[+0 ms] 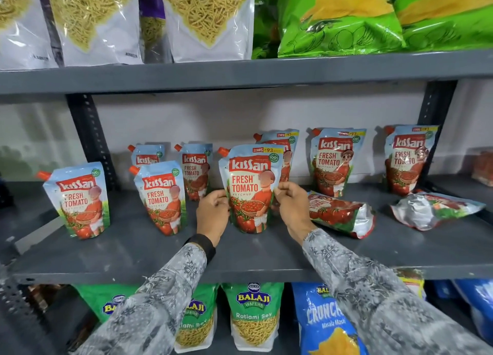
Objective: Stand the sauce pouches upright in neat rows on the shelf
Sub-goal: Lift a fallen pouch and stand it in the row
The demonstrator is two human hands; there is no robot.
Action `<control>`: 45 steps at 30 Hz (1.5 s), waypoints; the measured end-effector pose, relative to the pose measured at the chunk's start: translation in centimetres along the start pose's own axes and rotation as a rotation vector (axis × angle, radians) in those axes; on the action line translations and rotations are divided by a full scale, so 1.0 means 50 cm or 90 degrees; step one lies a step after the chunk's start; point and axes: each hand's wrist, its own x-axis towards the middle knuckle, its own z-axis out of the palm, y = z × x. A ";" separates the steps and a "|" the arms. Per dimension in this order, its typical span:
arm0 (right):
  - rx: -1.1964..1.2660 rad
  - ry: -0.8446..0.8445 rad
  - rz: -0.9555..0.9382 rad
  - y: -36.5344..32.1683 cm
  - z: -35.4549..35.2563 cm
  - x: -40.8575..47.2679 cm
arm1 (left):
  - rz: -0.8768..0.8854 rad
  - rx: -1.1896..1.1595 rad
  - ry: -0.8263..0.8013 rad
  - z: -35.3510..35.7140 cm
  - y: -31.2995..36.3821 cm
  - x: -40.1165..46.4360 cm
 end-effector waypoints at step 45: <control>-0.133 -0.101 0.177 -0.063 -0.396 0.197 | -0.191 -0.128 0.046 0.376 0.106 -0.124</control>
